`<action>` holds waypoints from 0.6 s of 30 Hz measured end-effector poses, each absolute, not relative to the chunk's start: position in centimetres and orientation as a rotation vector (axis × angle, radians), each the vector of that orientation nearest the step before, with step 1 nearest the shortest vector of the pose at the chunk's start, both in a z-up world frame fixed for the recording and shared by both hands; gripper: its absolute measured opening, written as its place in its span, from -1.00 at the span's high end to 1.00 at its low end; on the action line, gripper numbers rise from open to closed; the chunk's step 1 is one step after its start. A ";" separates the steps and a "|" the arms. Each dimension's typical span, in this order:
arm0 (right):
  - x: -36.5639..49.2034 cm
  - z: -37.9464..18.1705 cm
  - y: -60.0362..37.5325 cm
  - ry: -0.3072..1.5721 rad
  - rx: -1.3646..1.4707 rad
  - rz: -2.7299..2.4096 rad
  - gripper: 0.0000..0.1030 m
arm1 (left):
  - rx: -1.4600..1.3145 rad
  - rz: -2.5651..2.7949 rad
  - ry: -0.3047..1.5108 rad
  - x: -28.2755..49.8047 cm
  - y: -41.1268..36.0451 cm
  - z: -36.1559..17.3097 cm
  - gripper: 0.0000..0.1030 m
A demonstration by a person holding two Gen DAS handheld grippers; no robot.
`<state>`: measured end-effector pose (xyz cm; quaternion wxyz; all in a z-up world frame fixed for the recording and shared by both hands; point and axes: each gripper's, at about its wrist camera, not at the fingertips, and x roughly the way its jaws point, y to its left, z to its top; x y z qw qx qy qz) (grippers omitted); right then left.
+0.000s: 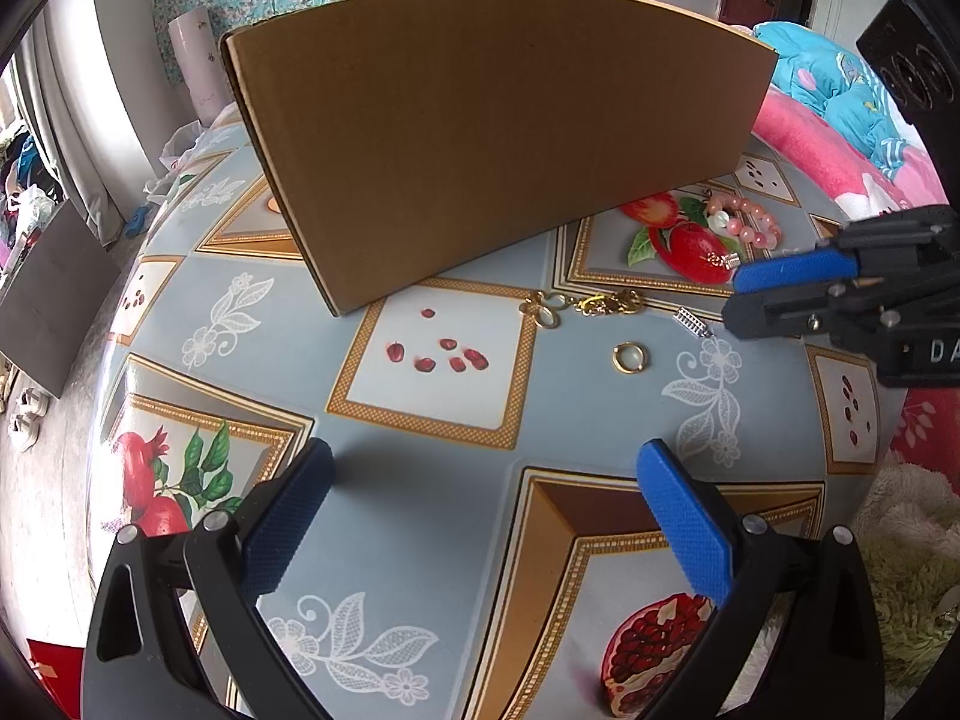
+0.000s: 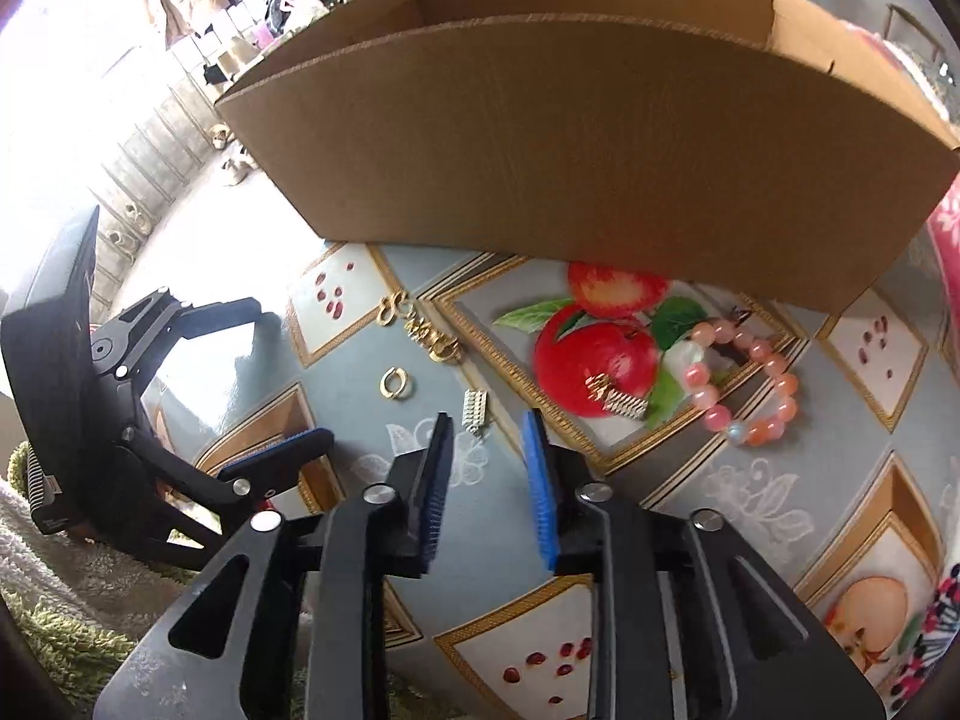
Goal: Organize jewelry
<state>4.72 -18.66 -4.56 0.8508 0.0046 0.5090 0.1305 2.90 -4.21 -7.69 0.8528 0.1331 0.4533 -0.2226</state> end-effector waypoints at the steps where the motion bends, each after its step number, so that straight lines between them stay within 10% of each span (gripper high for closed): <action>1: 4.9 -3.6 -19.7 1.053 0.000 0.258 0.39 | 0.280 -0.468 0.954 2.9 -4.2 -7.7 -0.92; 18: 3.5 -5.5 -20.7 1.108 -0.037 0.282 0.70 | 0.269 -0.451 0.950 2.7 -4.1 -7.6 -0.92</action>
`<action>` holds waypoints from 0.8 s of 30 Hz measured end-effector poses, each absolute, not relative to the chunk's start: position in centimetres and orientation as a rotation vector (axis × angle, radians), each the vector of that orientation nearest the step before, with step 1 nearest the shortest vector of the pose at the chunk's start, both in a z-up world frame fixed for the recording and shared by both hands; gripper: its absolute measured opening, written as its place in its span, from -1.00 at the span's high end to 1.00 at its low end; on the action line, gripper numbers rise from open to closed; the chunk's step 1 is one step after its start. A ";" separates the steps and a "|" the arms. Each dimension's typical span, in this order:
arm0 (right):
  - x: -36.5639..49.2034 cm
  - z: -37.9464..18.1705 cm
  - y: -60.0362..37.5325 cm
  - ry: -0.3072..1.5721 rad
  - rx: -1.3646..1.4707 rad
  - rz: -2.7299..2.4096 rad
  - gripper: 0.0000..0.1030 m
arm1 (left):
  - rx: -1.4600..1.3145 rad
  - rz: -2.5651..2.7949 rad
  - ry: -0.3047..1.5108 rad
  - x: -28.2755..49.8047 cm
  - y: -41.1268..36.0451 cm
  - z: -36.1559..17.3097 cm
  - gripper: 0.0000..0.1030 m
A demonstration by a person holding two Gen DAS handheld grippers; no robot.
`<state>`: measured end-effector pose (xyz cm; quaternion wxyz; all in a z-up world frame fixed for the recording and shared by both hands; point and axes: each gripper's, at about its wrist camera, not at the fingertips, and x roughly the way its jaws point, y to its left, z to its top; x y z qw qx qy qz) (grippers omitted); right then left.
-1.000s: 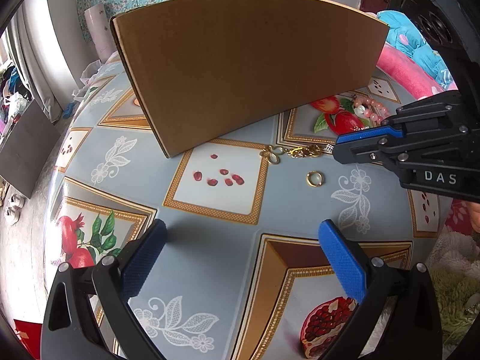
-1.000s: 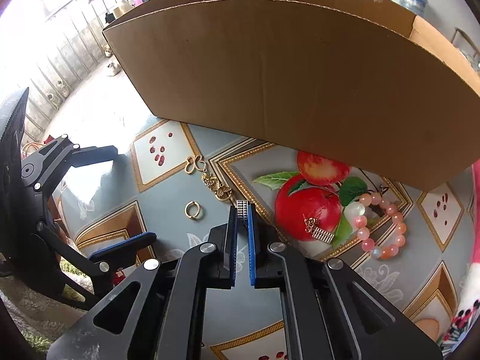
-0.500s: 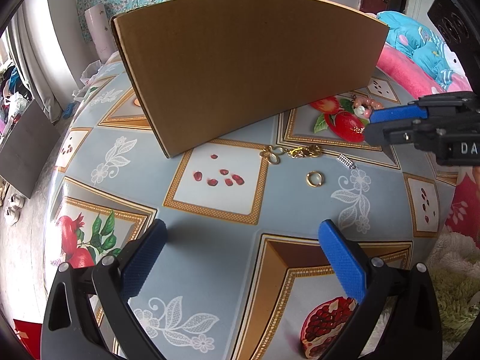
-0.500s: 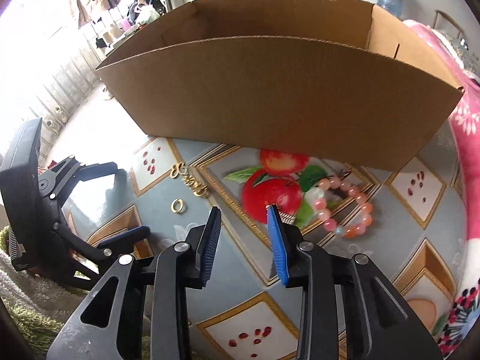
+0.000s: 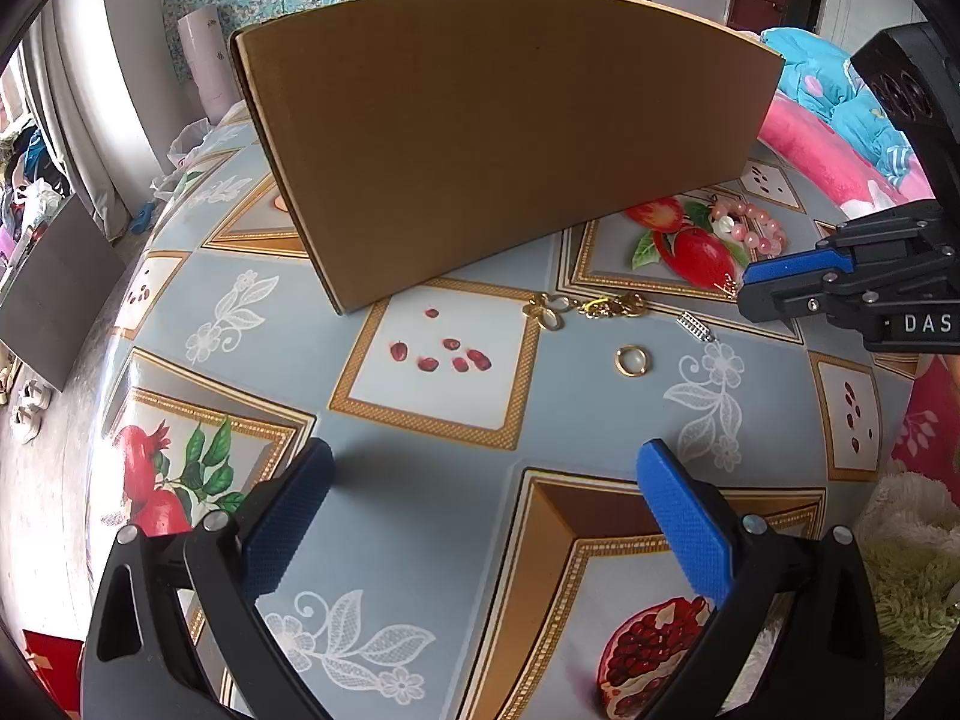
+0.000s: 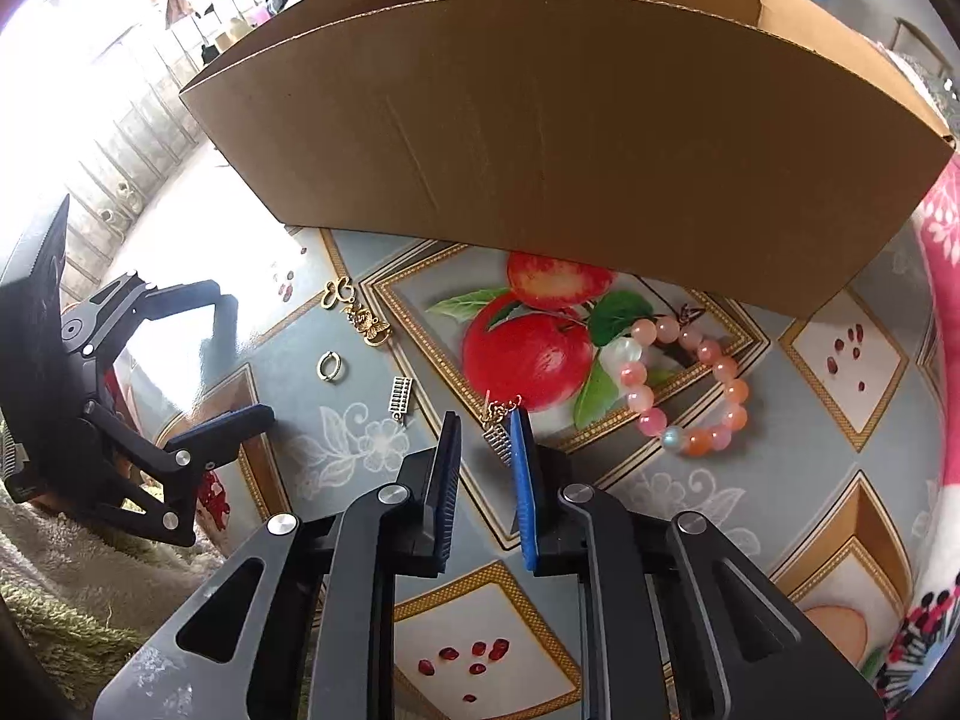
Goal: Organize jewelry
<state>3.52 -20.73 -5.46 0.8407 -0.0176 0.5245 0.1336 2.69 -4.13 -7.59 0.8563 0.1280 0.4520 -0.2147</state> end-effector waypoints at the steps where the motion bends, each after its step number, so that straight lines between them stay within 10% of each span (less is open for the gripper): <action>1: 3.3 -5.4 -20.7 1.100 -0.040 0.279 0.70 | 0.269 -0.451 0.950 2.7 -4.1 -7.6 -0.92; 18: 1.1 -5.9 -22.5 1.094 0.032 0.214 0.92 | 0.202 -0.578 0.820 1.7 -5.3 -3.6 -0.89; 24: 0.6 -6.2 -24.5 1.083 0.120 0.215 0.92 | 0.258 -0.712 0.828 1.3 -9.4 -3.5 -0.43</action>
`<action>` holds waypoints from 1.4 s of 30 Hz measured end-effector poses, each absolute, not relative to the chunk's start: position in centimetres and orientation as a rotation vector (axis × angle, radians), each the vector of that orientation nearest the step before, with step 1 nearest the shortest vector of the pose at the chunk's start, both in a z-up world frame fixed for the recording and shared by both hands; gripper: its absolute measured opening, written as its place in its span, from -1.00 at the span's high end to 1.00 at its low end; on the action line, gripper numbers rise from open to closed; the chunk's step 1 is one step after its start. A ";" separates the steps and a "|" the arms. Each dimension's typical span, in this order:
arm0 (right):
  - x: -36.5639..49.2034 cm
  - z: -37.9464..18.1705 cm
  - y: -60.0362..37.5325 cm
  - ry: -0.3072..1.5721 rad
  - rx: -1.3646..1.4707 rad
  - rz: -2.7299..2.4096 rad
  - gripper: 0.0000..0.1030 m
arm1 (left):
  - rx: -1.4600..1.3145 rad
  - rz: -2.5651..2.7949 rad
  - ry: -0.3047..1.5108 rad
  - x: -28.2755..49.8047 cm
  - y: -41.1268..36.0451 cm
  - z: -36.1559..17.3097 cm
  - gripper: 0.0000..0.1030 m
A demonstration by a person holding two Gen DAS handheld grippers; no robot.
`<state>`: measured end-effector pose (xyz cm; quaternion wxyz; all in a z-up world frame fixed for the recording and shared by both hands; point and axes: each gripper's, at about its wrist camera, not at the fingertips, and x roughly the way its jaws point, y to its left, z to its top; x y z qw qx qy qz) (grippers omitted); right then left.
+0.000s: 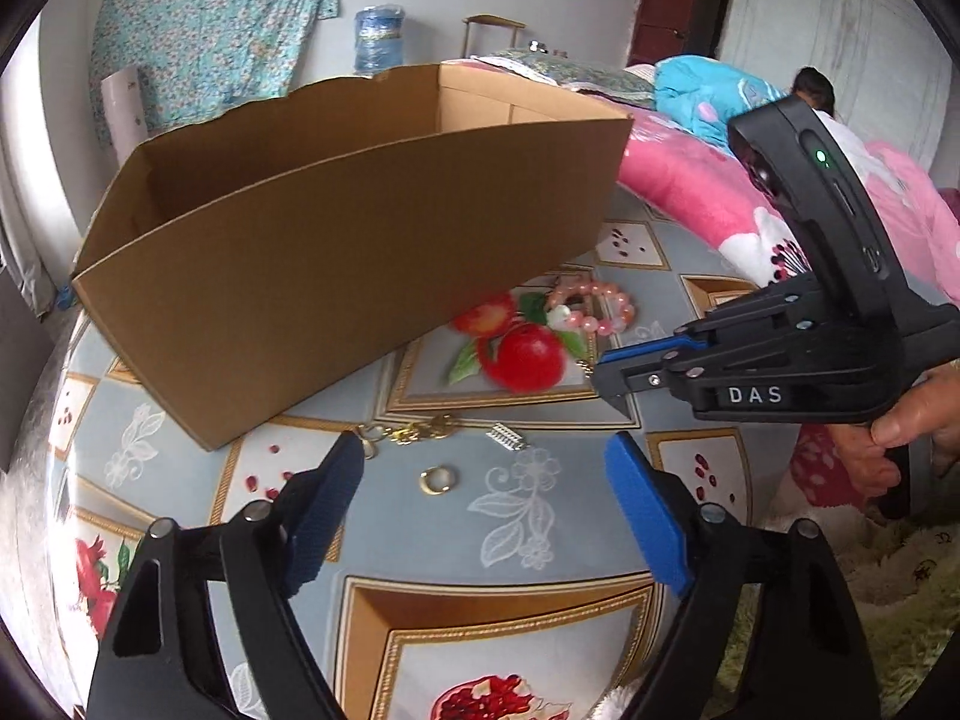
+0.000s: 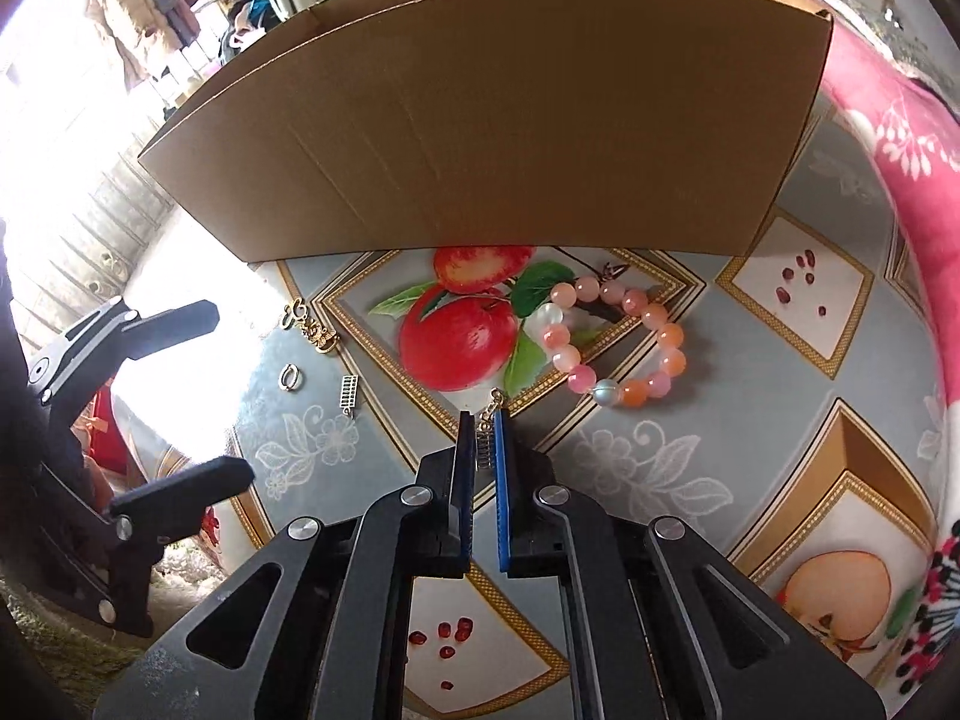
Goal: Organize jewelry
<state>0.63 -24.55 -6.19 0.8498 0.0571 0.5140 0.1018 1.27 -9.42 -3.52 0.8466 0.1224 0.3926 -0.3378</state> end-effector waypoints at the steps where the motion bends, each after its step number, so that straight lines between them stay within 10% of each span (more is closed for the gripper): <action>1: 0.6 -6.1 -25.1 1.080 0.130 0.218 0.92 | 0.276 -0.719 0.831 1.0 -10.3 -3.5 -0.32; 12: 0.3 -4.8 -27.6 1.057 0.175 0.270 0.92 | 0.377 -0.689 0.932 2.5 -13.5 -5.1 0.50; 42: -1.0 -4.0 -26.9 1.038 0.059 0.236 0.49 | 0.423 -0.659 0.943 3.2 -13.7 -6.1 0.92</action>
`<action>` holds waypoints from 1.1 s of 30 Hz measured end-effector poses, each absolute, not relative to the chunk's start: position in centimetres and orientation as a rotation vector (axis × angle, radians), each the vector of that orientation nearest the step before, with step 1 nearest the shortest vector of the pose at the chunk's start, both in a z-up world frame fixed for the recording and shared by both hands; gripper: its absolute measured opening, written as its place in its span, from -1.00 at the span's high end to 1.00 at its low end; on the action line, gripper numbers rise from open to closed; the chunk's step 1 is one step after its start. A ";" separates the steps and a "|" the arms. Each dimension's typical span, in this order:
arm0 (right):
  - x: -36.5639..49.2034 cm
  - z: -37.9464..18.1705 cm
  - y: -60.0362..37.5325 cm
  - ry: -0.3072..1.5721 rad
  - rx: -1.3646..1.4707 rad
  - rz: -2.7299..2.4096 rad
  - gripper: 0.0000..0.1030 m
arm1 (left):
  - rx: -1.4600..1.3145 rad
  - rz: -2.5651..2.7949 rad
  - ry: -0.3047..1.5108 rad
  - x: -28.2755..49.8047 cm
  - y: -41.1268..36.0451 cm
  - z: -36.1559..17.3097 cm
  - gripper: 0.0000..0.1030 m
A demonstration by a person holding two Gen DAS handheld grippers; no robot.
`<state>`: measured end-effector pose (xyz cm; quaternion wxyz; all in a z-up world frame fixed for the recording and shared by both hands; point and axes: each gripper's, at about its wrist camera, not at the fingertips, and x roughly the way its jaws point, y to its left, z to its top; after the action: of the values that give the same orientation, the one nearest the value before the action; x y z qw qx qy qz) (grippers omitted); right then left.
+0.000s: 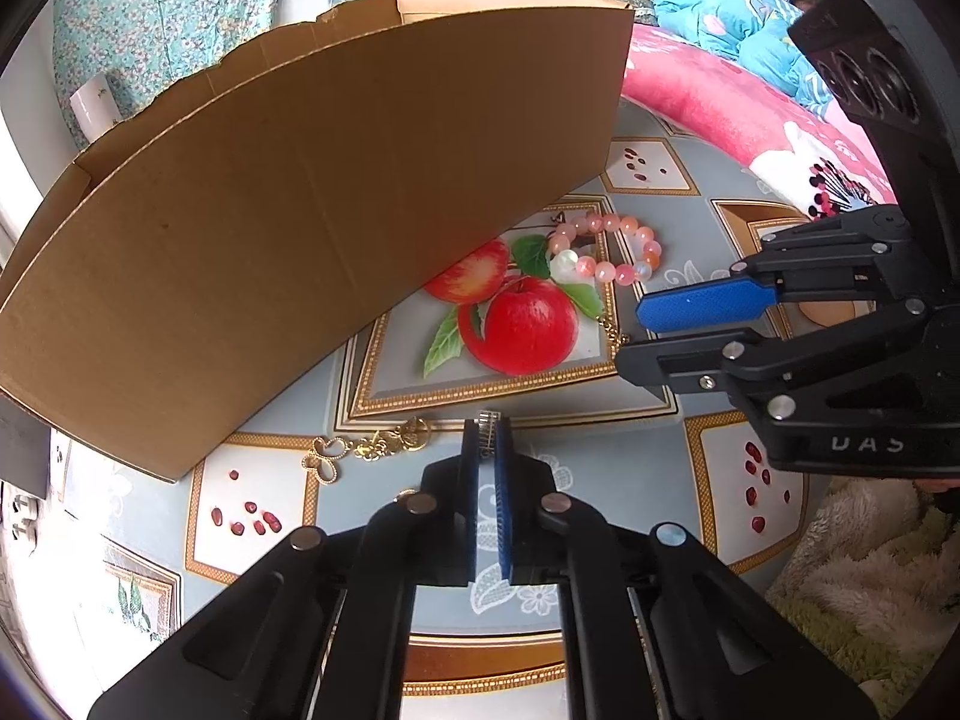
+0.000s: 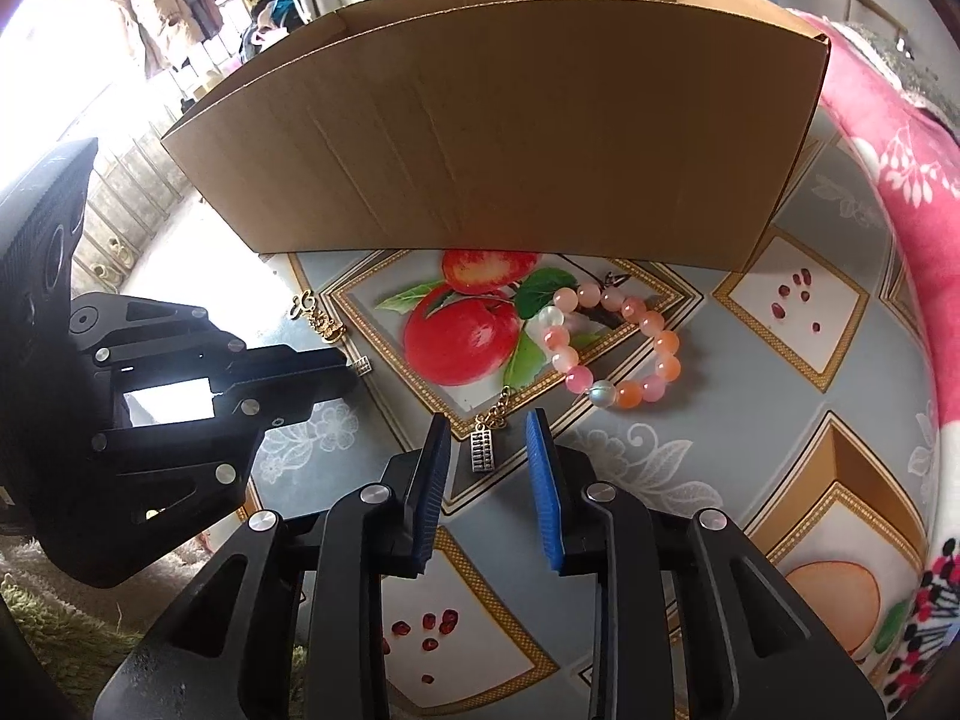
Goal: Organize jewelry
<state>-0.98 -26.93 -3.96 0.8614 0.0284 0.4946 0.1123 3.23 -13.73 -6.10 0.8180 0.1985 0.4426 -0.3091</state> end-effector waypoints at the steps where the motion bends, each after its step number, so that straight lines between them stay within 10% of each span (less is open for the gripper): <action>1: -0.8 -4.0 -26.8 1.039 0.050 0.231 0.49 | 0.420 -0.661 0.943 3.2 -13.7 -6.1 0.92; 15: 0.5 -4.2 -24.5 1.034 -0.039 0.183 1.00 | 0.391 -0.669 0.906 2.5 -12.5 -5.4 0.92; 33: -1.4 4.5 -26.6 0.794 0.076 0.246 1.00 | 0.292 -0.675 0.672 1.2 -9.8 3.2 0.92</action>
<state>-1.41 -26.63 4.53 0.9143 0.0368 0.3854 0.1194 1.22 -9.77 3.19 0.8784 0.1402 0.3222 -0.3239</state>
